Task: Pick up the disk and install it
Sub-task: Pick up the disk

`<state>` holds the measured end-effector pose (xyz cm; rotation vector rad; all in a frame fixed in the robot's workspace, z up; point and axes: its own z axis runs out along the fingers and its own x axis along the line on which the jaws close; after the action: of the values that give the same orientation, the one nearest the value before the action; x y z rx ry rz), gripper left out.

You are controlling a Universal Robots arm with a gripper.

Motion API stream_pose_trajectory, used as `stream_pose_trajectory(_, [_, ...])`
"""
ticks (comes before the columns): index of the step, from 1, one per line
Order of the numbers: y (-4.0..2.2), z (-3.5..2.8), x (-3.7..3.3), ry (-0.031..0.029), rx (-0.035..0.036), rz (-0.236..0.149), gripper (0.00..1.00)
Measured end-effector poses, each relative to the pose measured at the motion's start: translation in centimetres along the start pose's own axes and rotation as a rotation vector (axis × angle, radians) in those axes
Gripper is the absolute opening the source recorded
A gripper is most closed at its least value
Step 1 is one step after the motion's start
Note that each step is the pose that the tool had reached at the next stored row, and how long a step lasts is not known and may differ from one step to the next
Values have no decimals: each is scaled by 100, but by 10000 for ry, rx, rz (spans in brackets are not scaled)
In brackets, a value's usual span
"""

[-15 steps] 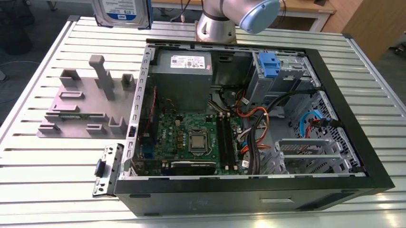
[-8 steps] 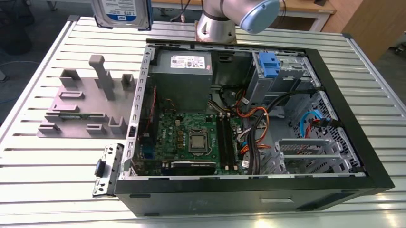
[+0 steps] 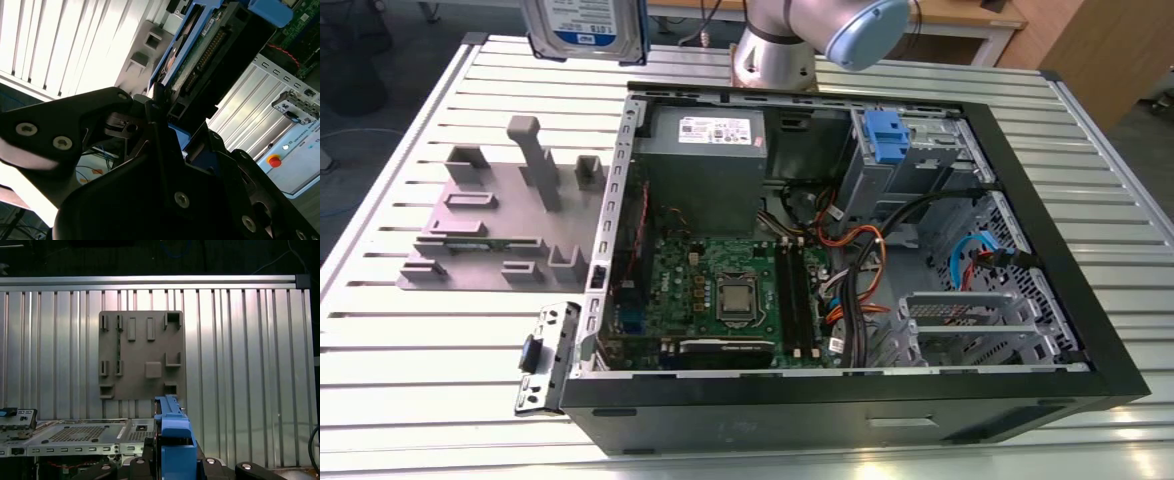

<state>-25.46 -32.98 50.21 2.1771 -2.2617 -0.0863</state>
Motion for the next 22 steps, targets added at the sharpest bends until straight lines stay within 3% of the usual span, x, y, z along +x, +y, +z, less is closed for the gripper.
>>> stream_pose_trajectory(22, [-89,1,38,1,0,0,36])
